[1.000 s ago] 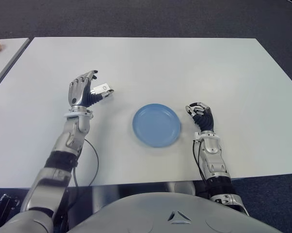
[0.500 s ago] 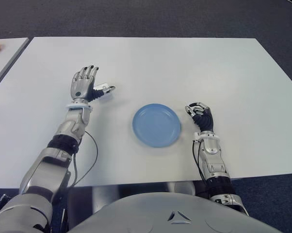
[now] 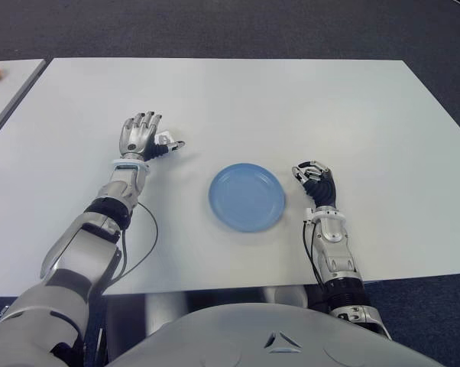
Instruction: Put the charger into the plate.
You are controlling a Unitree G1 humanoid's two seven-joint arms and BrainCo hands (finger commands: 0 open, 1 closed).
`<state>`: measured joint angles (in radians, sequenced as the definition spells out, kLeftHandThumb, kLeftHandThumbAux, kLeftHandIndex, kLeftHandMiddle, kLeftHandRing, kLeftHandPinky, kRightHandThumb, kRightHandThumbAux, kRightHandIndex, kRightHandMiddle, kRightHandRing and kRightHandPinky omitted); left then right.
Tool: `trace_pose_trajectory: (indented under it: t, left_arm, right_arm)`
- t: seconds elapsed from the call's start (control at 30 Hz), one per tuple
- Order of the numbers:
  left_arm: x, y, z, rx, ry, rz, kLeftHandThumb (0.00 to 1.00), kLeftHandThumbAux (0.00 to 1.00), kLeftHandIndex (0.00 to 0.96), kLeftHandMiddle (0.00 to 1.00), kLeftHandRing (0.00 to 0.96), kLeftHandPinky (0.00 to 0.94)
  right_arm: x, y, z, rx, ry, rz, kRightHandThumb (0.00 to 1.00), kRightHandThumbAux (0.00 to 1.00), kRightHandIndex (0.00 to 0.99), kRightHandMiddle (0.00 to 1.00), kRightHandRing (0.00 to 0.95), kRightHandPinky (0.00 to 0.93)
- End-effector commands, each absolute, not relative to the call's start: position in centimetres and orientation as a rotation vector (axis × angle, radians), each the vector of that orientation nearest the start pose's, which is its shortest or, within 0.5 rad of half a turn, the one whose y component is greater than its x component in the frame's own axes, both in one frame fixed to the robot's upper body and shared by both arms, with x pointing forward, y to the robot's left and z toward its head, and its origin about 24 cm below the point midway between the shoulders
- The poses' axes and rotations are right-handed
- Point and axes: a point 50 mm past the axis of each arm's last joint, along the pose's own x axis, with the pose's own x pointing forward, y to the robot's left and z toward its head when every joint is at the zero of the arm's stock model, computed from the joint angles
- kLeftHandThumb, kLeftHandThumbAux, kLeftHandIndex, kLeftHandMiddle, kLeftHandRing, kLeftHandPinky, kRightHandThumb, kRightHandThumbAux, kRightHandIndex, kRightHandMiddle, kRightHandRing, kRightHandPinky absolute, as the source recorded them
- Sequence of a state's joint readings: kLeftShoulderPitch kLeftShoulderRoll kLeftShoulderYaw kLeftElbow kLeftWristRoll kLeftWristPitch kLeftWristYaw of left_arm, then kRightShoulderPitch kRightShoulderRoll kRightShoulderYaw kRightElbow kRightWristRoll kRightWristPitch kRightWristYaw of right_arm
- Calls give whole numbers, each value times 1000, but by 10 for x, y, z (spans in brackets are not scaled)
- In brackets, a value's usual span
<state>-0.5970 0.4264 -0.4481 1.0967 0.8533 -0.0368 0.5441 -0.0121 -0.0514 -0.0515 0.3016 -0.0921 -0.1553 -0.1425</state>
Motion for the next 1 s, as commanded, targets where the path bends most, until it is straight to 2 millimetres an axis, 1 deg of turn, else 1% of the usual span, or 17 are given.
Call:
trace_pose_trajectory:
  t: [0.03, 0.37, 0.6, 0.8, 1.0]
  left_arm:
    - [327, 223, -2, 1608, 51, -19, 486, 118, 0, 0, 0, 0]
    - [322, 223, -14, 1653, 121, -120, 466, 142, 0, 0, 0, 0]
    - [313, 225, -28, 1661, 210, -203, 488, 178, 0, 0, 0, 0]
    - [307, 227, -35, 1672, 259, -252, 512, 198, 0, 0, 0, 0]
    - [302, 229, -41, 1674, 301, -284, 512, 201, 0, 0, 0, 0]
  right_arm:
    - [239, -177, -20, -140, 203, -175, 706, 728, 436, 814, 835, 850]
    - [238, -178, -22, -132, 221, -184, 704, 728, 435, 820, 835, 846]
    - [238, -177, -20, -136, 196, -186, 705, 730, 434, 822, 841, 848]
    - [238, -178, -19, -129, 187, -181, 706, 729, 436, 820, 841, 853]
    - [238, -179, -20, -128, 205, -184, 706, 728, 436, 817, 836, 850]
